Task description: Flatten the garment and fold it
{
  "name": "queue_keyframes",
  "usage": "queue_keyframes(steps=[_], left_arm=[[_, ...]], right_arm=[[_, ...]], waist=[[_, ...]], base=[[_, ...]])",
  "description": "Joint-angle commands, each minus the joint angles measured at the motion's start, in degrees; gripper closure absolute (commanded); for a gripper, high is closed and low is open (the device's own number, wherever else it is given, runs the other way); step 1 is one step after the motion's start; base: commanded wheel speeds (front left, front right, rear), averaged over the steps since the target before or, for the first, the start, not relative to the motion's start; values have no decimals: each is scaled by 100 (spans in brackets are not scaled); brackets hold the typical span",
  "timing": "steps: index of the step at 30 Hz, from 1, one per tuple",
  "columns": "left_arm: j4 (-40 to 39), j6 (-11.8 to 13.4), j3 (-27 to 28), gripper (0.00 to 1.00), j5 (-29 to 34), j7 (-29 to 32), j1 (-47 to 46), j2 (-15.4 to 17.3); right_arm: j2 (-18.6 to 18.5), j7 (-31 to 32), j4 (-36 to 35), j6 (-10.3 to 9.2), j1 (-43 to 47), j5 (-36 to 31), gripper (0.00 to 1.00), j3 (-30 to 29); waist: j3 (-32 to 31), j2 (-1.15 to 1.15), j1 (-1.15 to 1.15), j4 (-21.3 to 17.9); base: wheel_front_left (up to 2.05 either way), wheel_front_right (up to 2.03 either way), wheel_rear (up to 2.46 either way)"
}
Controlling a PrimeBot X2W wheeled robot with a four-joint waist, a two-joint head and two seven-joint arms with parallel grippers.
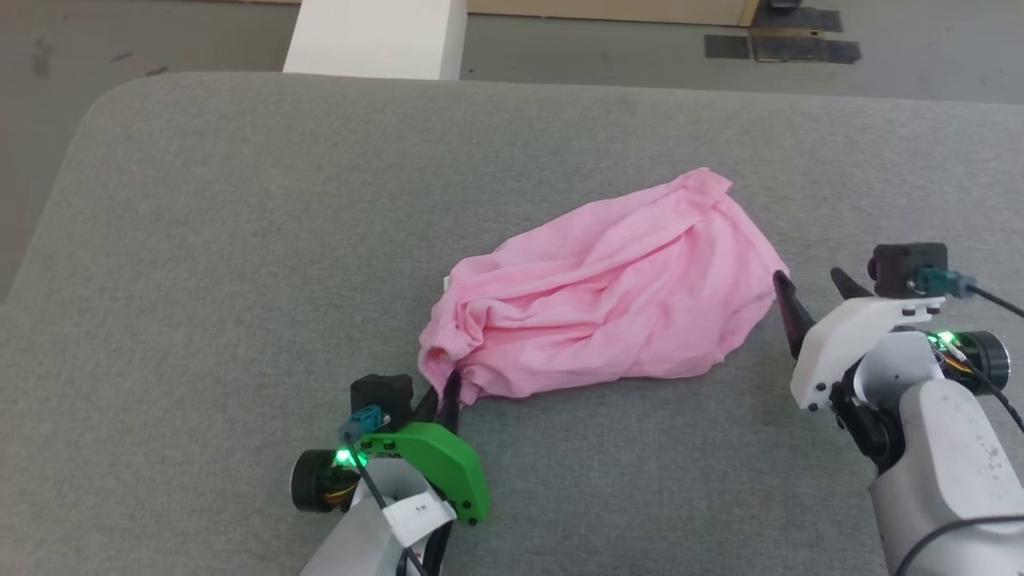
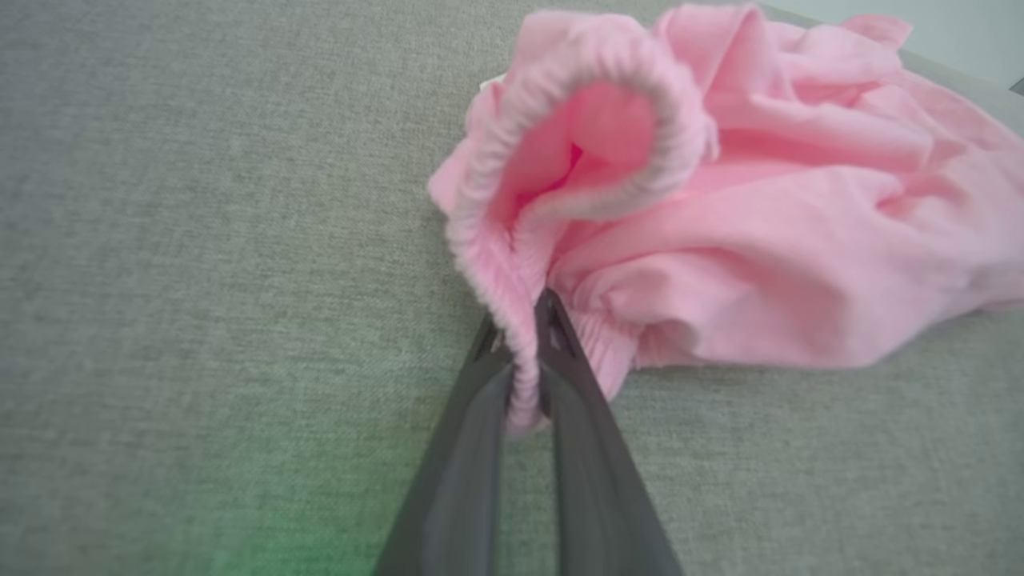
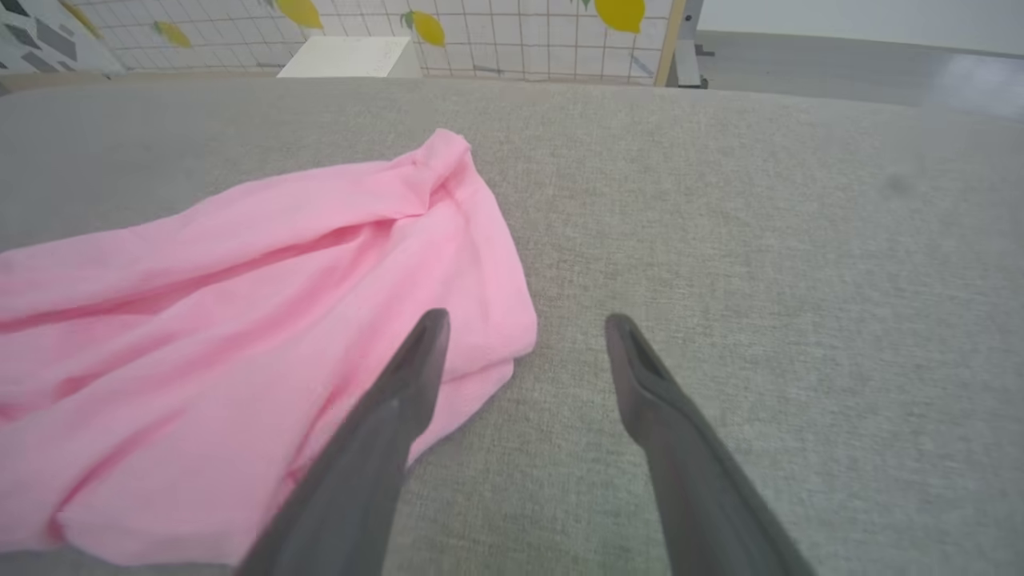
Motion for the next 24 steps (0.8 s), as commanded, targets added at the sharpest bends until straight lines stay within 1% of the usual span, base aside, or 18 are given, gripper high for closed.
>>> queue_keyframes(steps=[1, 7, 12, 13, 14, 15, 16, 19, 24], left_arm=[[78, -21, -30, 100, -13, 1, -53, -9], [17, 2, -103, 100, 8, -60, -146, -23], [-27, 26, -124, 100, 15, -81, -177, -13], [-36, 34, -132, 100, 18, -80, -181, -10], [-44, 40, -136, 100, 20, -80, -182, -6], [-52, 46, -143, 100, 21, -78, -181, 1], [-54, 48, -145, 100, 21, -76, -181, 11], [-105, 76, -165, 100, 58, -93, -174, 68], [-313, 123, -180, 100, 111, -104, -81, 231]], right_arm=[[42, 179, 192, -8, -159, -85, 0, -34], [93, 1090, 917, -8, -694, -375, 0, -158], [110, 1728, 1182, -8, -933, -502, 0, -82], [103, 1914, 1239, -8, -951, -504, 9, -50], [91, 2077, 1278, -8, -955, -504, 42, -24], [83, 2284, 1306, -8, -947, -483, 84, 40], [82, 2398, 1286, -8, -940, -439, 100, 88], [55, 2384, 1030, -8, -875, -266, 100, 223], [-77, 1936, 353, -8, -431, -6, 100, 342]], waist=[[121, 0, 0, 152], [257, 0, 0, 284], [328, 0, 0, 318], [336, 0, 0, 322], [338, 0, 0, 324], [337, 0, 0, 323], [334, 0, 0, 318], [278, 0, 0, 279], [35, 0, 0, 193]], base=[[0, 0, 0], [0, 0, 0], [0, 0, 0], [0, 0, 0], [0, 0, 0], [0, 0, 0], [0, 0, 0], [0, 0, 0], [0, 0, 0]])
